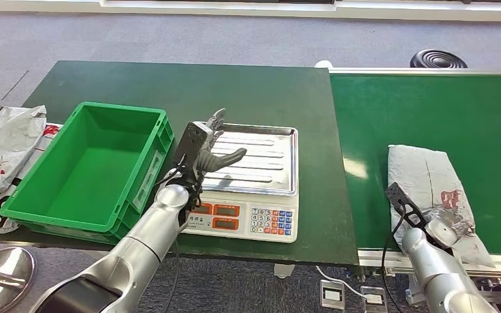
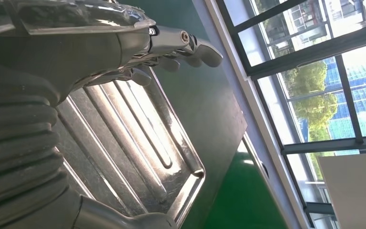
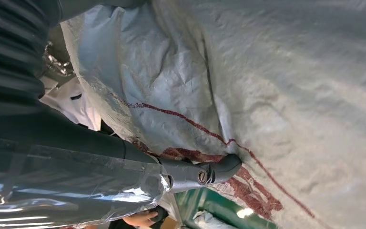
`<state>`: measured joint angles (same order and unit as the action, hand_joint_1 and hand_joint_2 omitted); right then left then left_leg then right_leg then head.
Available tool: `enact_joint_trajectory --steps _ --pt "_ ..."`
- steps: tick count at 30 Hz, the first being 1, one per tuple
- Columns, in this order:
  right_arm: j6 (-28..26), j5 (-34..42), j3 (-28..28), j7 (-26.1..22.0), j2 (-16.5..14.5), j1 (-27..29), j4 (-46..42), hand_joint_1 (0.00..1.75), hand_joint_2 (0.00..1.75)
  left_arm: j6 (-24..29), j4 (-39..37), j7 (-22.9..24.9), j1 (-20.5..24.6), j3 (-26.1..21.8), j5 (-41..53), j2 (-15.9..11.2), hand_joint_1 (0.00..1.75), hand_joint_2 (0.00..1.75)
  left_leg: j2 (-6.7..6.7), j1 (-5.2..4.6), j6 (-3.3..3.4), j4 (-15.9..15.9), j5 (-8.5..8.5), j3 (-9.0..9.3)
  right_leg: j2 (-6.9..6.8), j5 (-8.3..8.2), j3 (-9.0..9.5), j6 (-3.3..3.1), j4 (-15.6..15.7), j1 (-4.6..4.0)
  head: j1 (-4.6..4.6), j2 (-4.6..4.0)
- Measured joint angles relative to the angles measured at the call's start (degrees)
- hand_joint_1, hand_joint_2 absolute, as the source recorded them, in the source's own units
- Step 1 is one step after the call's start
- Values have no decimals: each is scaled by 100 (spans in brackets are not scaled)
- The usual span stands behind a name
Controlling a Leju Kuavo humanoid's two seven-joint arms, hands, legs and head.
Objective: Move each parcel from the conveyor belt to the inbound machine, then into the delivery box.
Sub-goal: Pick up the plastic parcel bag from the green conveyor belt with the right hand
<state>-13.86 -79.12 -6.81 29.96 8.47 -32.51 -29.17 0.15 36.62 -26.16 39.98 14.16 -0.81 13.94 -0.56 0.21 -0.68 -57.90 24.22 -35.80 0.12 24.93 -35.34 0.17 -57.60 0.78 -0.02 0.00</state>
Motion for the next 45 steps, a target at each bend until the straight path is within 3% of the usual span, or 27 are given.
enact_joint_trajectory --steps 2,6,12,23,30,36,41,45 --pt "164 -31 -7 -29 -1 -40 15 0 175 0 19 22 -2 -28 14 -5 0 175 -1 0 0 0 0 0 -1 0 1 0 0 0 0 0" --pt "253 -42 -15 -72 -2 -67 34 175 175 0 34 33 -4 -87 17 -8 0 175 -2 0 1 0 -1 0 -2 0 2 1 0 0 0 0" --pt "530 31 -51 -344 -14 -117 68 175 175 0 68 58 -20 -110 70 -20 0 175 -4 0 4 0 -2 0 -4 0 5 1 0 0 0 0" --pt "473 178 -68 -592 -63 -176 73 175 175 0 174 111 -121 -185 140 -58 0 175 -4 0 5 0 -3 2 -5 0 5 1 0 -1 0 0" --pt "-1163 517 -68 -1099 -195 75 -404 175 175 14 262 92 -277 -187 183 -83 0 175 -2 -2 4 1 -2 0 -3 0 3 1 -1 1 0 0" --pt "-1234 555 -68 -1136 -209 97 -494 175 175 18 272 91 -294 -187 184 -86 0 175 -2 -1 4 1 -2 0 -2 0 2 2 -1 1 0 0" --pt "-2090 1302 -60 -2001 -447 448 -1683 175 175 80 295 27 -364 -187 204 -110 0 175 -7 -1 4 2 -2 -2 -7 2 1 4 -1 1 0 0" --pt "-2175 1397 -45 -2104 -527 564 -2086 175 175 94 279 6 -365 -187 212 -114 0 175 -7 -2 4 2 -2 -2 -7 2 1 4 -1 2 0 0"
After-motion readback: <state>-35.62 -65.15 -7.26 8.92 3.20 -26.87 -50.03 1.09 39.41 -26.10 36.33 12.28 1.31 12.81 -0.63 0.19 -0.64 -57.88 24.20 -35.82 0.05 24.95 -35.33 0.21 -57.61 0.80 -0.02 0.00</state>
